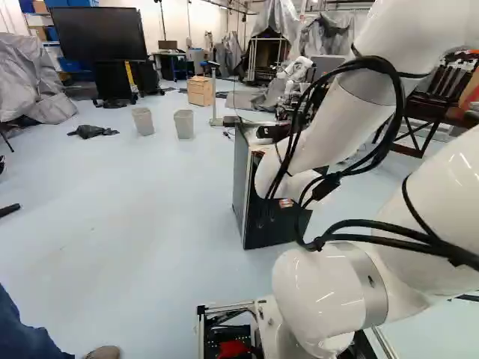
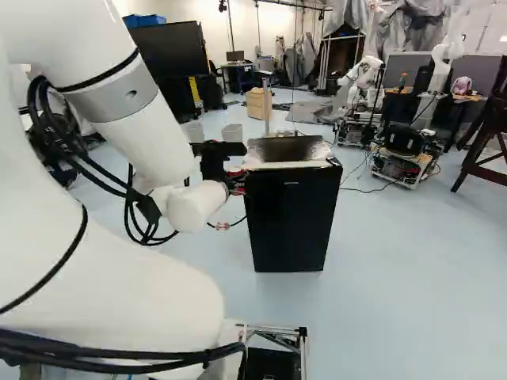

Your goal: Grab a drink from the fridge

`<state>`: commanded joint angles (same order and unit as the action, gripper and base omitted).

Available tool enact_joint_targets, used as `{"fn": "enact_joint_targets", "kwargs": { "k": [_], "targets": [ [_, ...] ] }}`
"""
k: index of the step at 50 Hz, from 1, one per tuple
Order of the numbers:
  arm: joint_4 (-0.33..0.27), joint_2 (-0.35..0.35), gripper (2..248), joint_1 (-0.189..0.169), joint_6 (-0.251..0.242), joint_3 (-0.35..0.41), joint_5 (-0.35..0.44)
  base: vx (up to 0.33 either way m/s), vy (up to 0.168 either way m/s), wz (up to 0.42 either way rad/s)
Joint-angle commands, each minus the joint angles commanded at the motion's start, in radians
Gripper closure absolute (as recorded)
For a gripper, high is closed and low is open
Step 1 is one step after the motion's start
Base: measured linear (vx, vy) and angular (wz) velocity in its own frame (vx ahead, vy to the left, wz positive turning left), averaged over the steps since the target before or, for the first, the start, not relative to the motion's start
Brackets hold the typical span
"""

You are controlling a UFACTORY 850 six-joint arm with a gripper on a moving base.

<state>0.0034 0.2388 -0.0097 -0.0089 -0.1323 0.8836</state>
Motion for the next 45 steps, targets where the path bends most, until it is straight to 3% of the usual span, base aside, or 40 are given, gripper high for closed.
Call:
{"fn": "enact_joint_targets", "kwargs": {
  "k": [45],
  "targets": [
    [-0.003,0.040,149,0.010,0.009,0.045,-0.011,0.000,0.000,0.000]
  ]
}}
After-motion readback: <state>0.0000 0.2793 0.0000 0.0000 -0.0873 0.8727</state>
